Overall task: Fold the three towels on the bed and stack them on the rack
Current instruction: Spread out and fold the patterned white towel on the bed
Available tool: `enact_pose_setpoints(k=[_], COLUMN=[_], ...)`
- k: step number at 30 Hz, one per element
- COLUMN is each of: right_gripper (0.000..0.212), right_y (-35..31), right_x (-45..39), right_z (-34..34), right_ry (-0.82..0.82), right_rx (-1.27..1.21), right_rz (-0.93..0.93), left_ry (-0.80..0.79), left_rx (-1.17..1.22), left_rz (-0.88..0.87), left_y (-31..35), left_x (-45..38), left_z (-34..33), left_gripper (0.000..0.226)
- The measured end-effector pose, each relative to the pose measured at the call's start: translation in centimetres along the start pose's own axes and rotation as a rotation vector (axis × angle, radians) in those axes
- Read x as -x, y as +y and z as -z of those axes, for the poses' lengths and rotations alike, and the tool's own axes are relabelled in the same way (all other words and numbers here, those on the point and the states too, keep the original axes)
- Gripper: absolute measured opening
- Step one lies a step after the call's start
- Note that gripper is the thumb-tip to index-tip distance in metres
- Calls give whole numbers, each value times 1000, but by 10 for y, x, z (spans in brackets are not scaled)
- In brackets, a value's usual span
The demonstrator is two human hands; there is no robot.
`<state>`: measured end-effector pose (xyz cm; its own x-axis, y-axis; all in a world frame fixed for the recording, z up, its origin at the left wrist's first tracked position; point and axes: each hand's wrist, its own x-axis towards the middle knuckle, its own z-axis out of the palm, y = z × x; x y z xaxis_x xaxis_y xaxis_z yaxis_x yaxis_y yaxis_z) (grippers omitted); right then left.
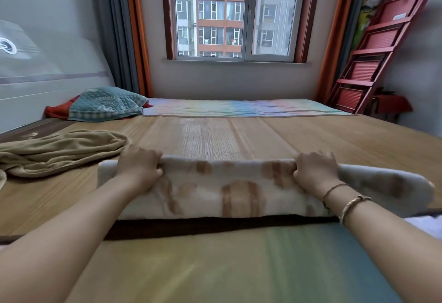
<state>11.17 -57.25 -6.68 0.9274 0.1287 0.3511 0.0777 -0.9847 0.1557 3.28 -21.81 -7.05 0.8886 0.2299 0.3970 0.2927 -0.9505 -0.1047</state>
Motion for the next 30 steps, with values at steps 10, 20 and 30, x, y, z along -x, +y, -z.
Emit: enact_pose_setpoints(k=[10,20,30], right_gripper=[36,38,36], right_y=[-24,-23,-41], right_x=[-92,-97,-65], right_z=[-83,-99,-66], right_ry=[-275,-286,-87], right_rx=[-96,-141,-632], right_rz=[-38,-14,91], left_ry=[-224,-406,-393], left_rx=[180,-1,439], left_rz=[203,291,-155], left_y=[13,31,194], left_x=[-64,-84,-46], left_z=[-98,-95,-43], left_gripper=[28,41,51])
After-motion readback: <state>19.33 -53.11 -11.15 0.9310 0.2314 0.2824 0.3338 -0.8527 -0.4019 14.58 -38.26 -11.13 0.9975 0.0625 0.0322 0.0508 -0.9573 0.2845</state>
